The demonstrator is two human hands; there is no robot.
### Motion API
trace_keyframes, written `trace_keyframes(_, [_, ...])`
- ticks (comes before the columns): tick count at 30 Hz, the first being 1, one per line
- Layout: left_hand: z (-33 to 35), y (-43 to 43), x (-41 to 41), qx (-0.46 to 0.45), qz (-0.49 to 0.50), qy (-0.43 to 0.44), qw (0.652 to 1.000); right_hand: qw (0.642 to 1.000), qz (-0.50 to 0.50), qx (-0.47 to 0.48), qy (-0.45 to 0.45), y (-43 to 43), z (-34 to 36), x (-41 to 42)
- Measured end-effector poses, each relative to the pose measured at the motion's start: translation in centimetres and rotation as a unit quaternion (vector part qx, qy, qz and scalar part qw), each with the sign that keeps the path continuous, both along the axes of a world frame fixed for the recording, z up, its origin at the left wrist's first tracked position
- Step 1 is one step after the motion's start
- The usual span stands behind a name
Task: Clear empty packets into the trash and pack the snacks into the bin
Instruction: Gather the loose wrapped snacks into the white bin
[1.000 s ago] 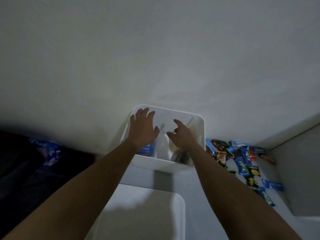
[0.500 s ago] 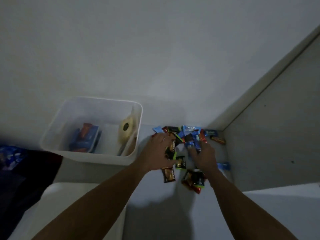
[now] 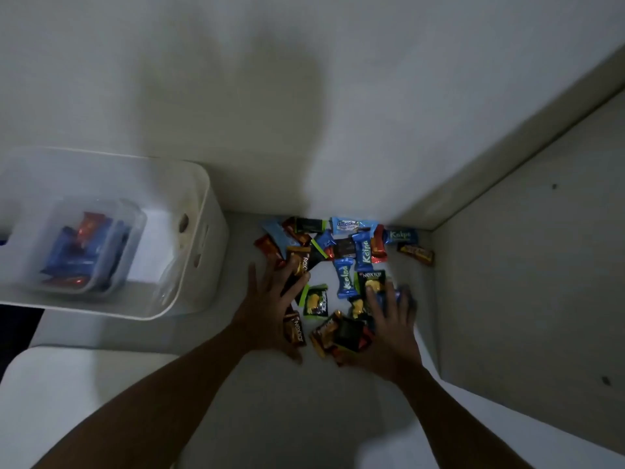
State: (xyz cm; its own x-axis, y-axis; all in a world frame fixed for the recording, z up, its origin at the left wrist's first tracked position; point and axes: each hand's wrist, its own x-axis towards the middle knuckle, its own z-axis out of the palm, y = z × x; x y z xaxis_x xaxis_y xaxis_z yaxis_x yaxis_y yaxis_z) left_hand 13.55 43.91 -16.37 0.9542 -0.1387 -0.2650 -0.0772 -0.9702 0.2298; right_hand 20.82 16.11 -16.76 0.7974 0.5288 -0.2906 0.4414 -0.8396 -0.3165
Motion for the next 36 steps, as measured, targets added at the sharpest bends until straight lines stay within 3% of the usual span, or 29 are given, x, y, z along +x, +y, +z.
trace_keyframes(7, [-1.8,0.0,3.0,-0.014,-0.024,-0.031,0.999,0.992,0.077,0.023,-0.093,4.1,-0.9,4.1])
trace_keyframes(11, [-3.5,-0.1,2.8,-0.071,-0.013,-0.141,0.987,0.986,0.074,0.064,-0.136,4.4,-1.4,4.3])
trace_keyframes(16, [-4.2,-0.9,3.4,-0.137,0.006,-0.245,0.96,0.982,0.08,0.121,-0.118,4.4,-2.7,4.9])
trace_keyframes(25, [-1.5,-0.7,3.4,-0.193,0.099,-0.222,0.951,0.981,-0.019,0.191,-0.025,4.1,-2.2,5.5])
trace_keyframes(32, [3.8,-1.5,2.7,-0.245,0.105,-0.301,0.916,0.963,-0.099,0.25,-0.028,2.7,1.2,5.4])
trace_keyframes(36, [6.8,-1.3,2.0,-0.277,0.096,-0.322,0.9,0.944,-0.097,0.31,-0.056,2.9,5.3,5.6])
